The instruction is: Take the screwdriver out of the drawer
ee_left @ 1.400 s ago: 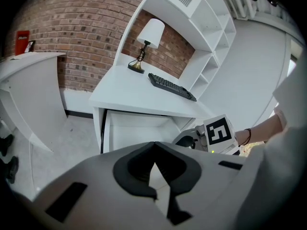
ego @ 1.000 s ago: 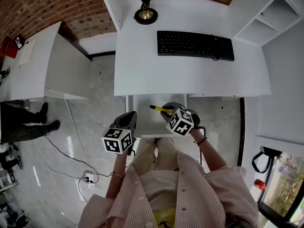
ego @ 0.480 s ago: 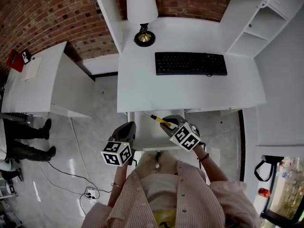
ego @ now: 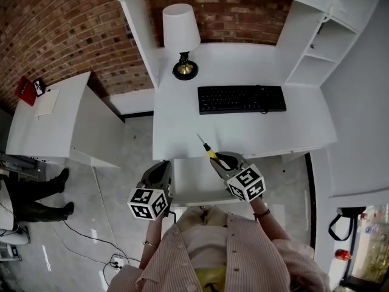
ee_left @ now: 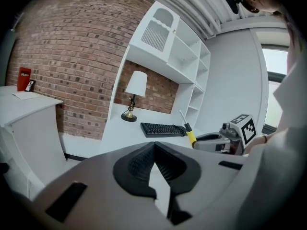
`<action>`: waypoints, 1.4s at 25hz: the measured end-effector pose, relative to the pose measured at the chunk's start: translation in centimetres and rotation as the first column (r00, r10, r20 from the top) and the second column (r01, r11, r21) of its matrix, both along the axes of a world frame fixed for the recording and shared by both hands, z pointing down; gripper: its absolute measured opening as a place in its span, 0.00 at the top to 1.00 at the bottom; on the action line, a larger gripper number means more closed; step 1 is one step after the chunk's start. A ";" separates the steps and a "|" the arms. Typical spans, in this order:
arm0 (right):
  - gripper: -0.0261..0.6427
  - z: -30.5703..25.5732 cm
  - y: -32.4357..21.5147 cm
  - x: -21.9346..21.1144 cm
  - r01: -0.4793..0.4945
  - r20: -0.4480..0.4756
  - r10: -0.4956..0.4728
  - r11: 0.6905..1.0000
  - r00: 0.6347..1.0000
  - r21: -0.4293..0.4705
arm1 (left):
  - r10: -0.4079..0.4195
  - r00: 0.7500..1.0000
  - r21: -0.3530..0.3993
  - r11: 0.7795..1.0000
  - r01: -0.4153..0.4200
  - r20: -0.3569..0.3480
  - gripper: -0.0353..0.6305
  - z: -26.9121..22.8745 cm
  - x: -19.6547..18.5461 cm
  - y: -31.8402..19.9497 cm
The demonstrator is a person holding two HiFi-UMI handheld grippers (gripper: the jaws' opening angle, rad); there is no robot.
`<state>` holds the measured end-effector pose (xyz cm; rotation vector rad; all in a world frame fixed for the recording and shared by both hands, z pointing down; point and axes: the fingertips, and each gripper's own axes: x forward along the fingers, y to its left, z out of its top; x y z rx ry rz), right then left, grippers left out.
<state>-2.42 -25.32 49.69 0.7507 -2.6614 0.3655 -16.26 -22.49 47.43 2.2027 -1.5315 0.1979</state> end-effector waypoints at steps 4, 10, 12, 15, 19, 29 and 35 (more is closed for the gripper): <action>0.84 -2.1 -1.3 1.0 -0.071 0.080 0.070 0.997 0.994 0.010 | -0.013 1.000 0.041 0.999 0.013 0.003 0.95 -1.4 -0.2 -0.8; 0.84 -5.4 -3.3 2.8 -0.172 0.200 0.163 0.985 0.966 0.029 | -0.027 0.999 0.104 0.994 0.025 0.020 0.95 -3.8 -0.5 -2.1; 0.84 -6.1 -3.9 3.5 -0.203 0.228 0.191 0.979 0.955 0.033 | -0.031 0.999 0.124 0.992 0.028 0.020 0.95 -4.6 -0.5 -2.5; 0.84 -7.3 -4.6 4.4 -0.247 0.267 0.228 0.968 0.936 0.040 | -0.035 0.999 0.152 0.988 0.031 0.028 0.95 -5.8 -0.7 -3.2; 0.84 -8.8 -5.5 5.8 -0.308 0.316 0.278 0.950 0.907 0.047 | -0.046 0.998 0.184 0.982 0.039 0.034 0.95 -7.0 -0.9 -3.8; 0.84 -11.8 -6.9 8.7 -0.431 0.403 0.368 0.899 0.838 0.076 | -0.095 0.995 0.264 0.961 0.081 0.039 0.95 -9.8 -2.2 -4.4; 0.84 -12.8 -7.0 9.3 -0.452 0.396 0.375 0.884 0.838 0.120 | -0.123 0.991 0.295 0.950 0.103 0.050 0.95 -10.8 -2.9 -4.3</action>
